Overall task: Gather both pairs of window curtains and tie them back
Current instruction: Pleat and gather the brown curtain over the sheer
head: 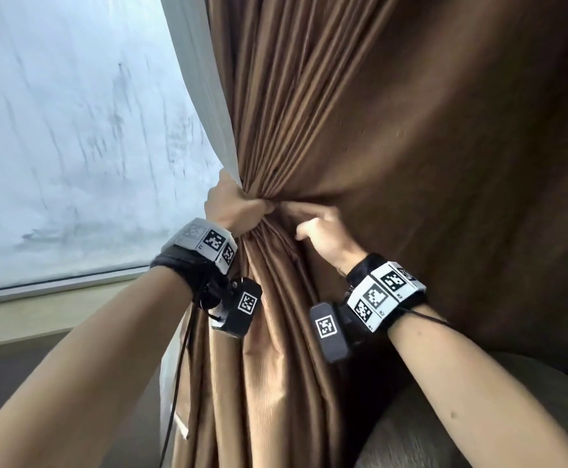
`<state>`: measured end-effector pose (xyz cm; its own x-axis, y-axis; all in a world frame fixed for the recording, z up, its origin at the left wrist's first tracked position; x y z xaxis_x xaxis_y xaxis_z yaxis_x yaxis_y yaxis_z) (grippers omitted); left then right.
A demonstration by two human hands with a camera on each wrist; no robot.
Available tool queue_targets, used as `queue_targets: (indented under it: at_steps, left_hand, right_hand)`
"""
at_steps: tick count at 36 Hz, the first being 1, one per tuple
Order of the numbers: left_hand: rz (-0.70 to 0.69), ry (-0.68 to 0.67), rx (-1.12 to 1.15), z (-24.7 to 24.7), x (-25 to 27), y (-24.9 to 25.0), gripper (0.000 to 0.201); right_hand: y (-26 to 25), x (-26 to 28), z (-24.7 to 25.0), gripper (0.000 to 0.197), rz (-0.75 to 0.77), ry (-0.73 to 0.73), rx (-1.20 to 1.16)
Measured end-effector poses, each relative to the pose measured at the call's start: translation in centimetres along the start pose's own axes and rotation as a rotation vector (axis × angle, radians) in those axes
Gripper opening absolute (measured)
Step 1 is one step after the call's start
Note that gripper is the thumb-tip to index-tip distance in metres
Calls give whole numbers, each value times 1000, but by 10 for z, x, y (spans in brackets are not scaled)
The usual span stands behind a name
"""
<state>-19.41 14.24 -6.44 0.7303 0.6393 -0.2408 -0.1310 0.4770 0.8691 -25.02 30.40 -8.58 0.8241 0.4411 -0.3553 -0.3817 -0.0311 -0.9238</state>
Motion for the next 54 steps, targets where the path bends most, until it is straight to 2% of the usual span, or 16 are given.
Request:
queue_targets:
  at_steps: [5,8,10,12,16,20,24,28,33,36,38,42,44,48,51,54]
  left_hand:
    - [78,-17,85,8,-2,-3,65]
    - [145,-26,122,12,-3,-4,66]
    - [177,-44,124,12,-5,-4,67]
    - [195,-71,112,13,-5,-5,52]
    - [210,-106,124,12,-5,-6,26]
    - [206,-121,146,10,-3,-5,46]
    - [196,-116,168,10,-2,-3,27]
    - [197,-121,182,9,2,-2,43]
    - [188,-107,194,6,2,-2,54]
    - [166,-110,193,3,3,-1,59]
    - [155,-112,196,3,4,-1,61]
    - [140,-113,195,4,5,-1,64]
    - [140,-124,193,5,6,0,58]
    - [121,-134,210,5,8,0,51]
    - [72,-130,221,3,7,0,43]
    - [12,-133,249,0,7,2,38]
  right_hand:
    - [33,-3,95,29,-73,519,111]
    - [72,9,149,76,-268,772,118]
    - [84,17,172,118,-370,844,219]
    - [98,18,187,138,-444,858,262]
    - [116,2,188,156,-377,753,76]
    - [108,-14,159,141,-232,541,-151]
    - [99,-19,129,133,-221,367,-293]
    - [69,-15,92,97,-149,152,-470]
    - [38,-7,51,95,-122,-78,-561]
    - [29,-9,33,93,-137,-77,-541]
    - [23,-9,24,87,-141,0,-506]
    - [8,-10,24,26,-108,243,-198]
    - [0,-10,27,11,-88,341,-53]
    - [-21,-5,29,31,10,480,501]
    - [-29,-4,7,33,47,348,671]
    - [-23,-1,-19,23,-37,127,547]
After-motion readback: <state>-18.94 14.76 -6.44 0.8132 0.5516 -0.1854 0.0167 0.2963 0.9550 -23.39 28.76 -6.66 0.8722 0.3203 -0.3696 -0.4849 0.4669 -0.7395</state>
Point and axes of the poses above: each hand's wrist, its own x-axis away from the middle knuckle, its own z-axis out of the back of the hand, y = z × x, the point moved 9 cm from there along -x, towards the middle knuckle, and after that the axes turned 3 degrees about z, right-handed, at the moved point
